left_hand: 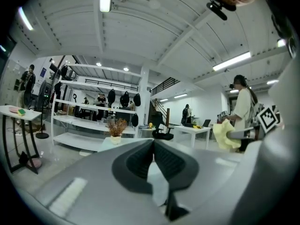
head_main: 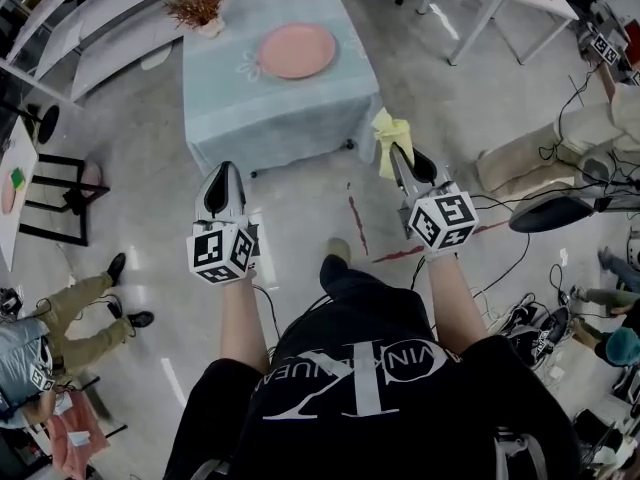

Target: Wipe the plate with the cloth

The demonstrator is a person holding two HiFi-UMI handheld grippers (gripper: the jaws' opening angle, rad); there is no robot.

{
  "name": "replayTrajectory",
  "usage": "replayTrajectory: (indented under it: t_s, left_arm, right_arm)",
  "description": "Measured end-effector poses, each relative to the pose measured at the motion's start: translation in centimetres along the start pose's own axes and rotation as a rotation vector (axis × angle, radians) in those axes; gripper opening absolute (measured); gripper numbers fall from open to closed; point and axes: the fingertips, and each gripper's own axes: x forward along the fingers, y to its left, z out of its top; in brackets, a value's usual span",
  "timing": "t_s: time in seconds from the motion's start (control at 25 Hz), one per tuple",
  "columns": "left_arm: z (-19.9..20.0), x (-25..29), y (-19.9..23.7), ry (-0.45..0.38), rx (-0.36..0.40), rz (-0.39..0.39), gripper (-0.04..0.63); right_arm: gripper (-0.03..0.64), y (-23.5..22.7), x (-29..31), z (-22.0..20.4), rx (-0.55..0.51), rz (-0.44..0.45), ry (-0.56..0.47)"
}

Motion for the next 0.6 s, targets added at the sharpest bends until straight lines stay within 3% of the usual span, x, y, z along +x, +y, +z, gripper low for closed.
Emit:
replayTrajectory:
  t_s: [0.36, 0.6]
  left_arm:
    - [0.3, 7.7, 1.6, 0.002, -0.002, -0.02, 0.0]
    - [-1.2, 8.6, 1.4, 0.004, -0.011, -0.021, 0.0]
  right_arm:
    - [0.043, -2.9, 7.0, 0.5, -0.002, 0.006, 0.013]
    - [0.043, -3.0, 8.1, -0.2, -0.014, 0.024, 0.015]
